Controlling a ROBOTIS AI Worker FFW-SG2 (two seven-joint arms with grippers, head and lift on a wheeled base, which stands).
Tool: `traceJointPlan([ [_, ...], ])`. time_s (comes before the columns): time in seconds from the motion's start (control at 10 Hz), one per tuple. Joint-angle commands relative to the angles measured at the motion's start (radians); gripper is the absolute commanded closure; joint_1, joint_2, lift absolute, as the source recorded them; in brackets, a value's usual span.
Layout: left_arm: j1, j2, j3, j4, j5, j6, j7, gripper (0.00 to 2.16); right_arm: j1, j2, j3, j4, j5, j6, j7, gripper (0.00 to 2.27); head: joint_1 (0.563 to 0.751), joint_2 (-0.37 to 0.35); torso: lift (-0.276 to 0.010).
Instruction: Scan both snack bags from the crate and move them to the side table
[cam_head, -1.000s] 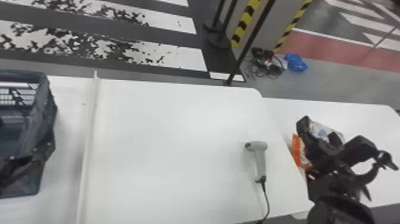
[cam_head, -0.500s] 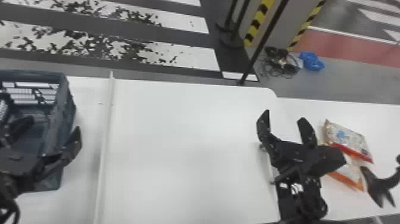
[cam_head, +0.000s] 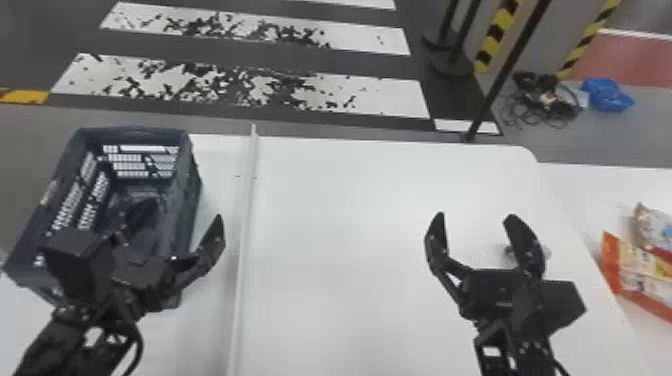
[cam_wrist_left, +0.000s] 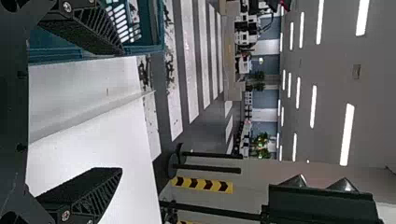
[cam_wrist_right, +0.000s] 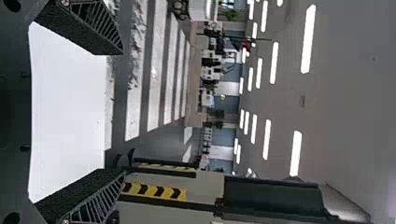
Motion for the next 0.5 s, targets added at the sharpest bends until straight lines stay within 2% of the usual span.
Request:
traceJointPlan([
  [0.0, 0.023, -0.01, -0.02, 0.0, -0.016, -0.084, 0.022, 0.1, 0.021, 0.013, 0.039, -0.04, 0.048, 0.149, 0.0, 0.02, 0.695, -0.091, -0.075],
  [0.1, 0.041, -0.019, -0.025, 0.0, -0.02, -0.13, 0.035, 0.11, 0.023, 0.013, 0.05, -0.043, 0.048, 0.176, 0.0, 0.02, 0.695, -0.078, -0.075],
  [0.4, 0.09, -0.042, -0.019, -0.023, -0.028, -0.176, 0.047, 0.11, 0.03, 0.013, 0.055, -0.049, 0.037, 0.149, -0.001, 0.02, 0.695, -0.067, -0.075],
])
